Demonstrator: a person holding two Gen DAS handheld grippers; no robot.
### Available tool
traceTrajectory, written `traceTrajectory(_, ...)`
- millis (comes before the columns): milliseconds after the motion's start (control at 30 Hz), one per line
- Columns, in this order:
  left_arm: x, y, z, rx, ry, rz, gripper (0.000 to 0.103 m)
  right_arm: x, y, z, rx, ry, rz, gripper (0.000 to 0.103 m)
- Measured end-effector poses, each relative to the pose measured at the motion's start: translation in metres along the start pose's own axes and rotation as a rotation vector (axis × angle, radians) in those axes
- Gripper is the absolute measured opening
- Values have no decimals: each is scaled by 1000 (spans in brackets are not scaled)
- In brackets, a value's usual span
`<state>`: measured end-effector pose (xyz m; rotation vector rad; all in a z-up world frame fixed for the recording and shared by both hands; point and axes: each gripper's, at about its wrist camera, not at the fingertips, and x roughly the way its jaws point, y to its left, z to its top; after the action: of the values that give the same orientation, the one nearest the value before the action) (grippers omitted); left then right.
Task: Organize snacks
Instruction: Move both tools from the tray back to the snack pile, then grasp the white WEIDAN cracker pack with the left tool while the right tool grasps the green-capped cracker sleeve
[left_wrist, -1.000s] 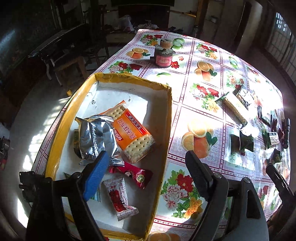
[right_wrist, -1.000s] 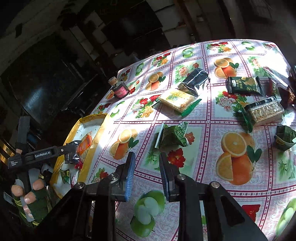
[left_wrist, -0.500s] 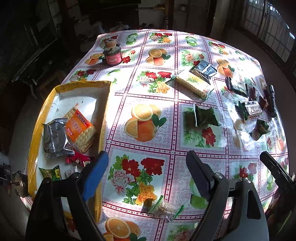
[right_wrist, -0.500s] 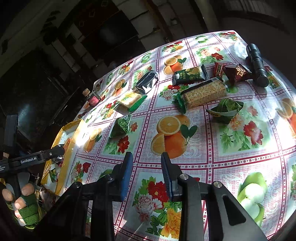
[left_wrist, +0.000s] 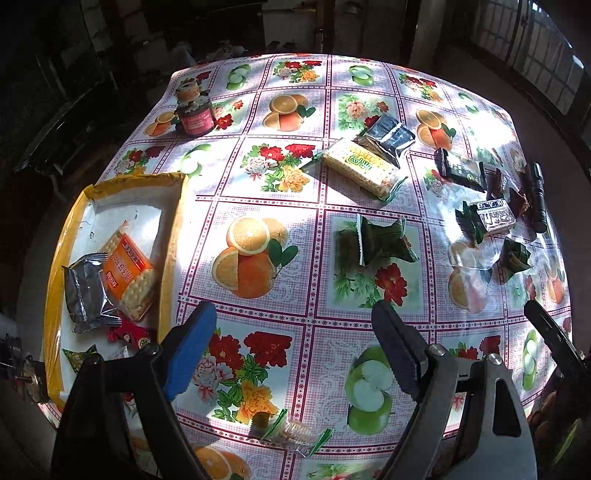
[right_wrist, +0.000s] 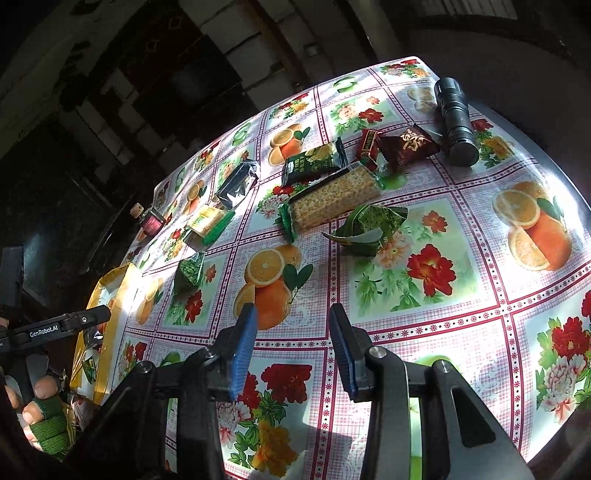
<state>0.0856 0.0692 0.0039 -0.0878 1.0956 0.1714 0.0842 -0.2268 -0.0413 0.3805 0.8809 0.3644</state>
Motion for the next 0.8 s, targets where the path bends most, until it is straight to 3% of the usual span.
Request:
traceTrajectory(100, 7, -5, 13, -1, -1, -4, 86, 4, 5, 9, -10, -5, 6, 45)
traceTrajectory(333, 36, -14, 53, -56, 39, -11, 86, 25, 18, 43, -36, -29, 33, 46)
traceTrajectory(667, 103, -35, 128, -187, 88, 31, 86, 76, 7, 89, -44, -8, -44, 46)
traceTrajectory(733, 114, -44, 141, -185, 88, 20, 86, 80, 5, 94, -40, -8, -46, 46)
traceTrajectory(800, 125, -56, 150, -154, 95, 54, 86, 83, 3, 98, -48, -16, -59, 46)
